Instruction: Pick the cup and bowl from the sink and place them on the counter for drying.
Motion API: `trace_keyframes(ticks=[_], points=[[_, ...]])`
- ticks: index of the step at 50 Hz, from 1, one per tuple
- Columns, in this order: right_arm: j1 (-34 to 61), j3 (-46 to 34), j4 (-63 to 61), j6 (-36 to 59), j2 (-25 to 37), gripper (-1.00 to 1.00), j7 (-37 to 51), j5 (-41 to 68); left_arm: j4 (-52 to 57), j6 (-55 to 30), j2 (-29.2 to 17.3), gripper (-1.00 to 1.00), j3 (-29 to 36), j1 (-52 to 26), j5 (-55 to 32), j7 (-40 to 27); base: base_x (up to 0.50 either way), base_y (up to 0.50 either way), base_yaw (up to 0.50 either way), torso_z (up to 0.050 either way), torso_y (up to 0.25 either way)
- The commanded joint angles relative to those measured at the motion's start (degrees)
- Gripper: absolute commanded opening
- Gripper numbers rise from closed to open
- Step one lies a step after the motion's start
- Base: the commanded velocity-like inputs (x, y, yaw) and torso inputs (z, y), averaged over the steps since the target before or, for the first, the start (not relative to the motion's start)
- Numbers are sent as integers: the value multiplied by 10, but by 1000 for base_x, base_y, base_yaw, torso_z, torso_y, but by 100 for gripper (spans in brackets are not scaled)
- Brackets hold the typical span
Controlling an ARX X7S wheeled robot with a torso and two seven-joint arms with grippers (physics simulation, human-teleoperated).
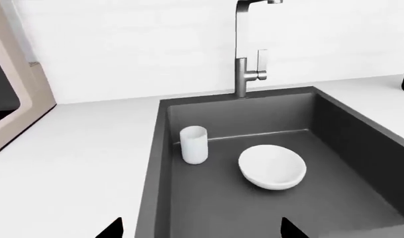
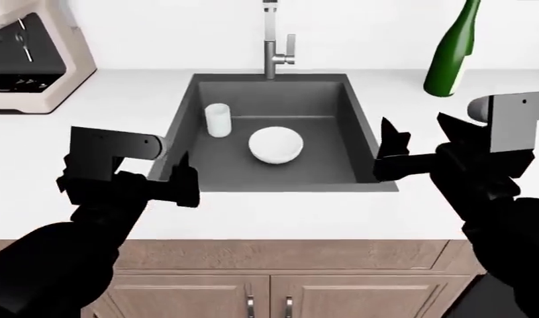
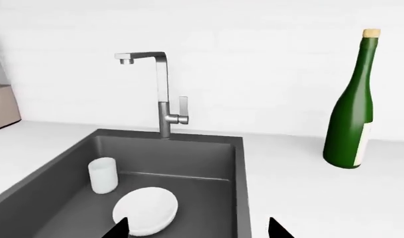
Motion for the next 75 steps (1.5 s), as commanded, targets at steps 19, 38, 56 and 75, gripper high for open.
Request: trace_keyframes(ticks=[19, 38, 56, 75], points=[[144, -26, 96, 107, 37, 100, -6, 41, -72, -107, -31, 100, 18, -143, -42, 16, 500, 0, 0, 0, 1], [92, -25, 90, 82, 27, 100, -3, 45, -86, -97, -29, 100, 33, -140, -47, 5, 500, 0, 0, 0, 1], [82, -11, 92, 85, 14, 100, 17, 55, -93, -77, -39, 100, 35, -120, -50, 3, 328, 0, 0, 0, 1], [130, -98, 162, 195, -24, 100, 101, 222, -101, -64, -33, 100, 46, -114, -51, -7, 0, 0, 0, 0, 0]])
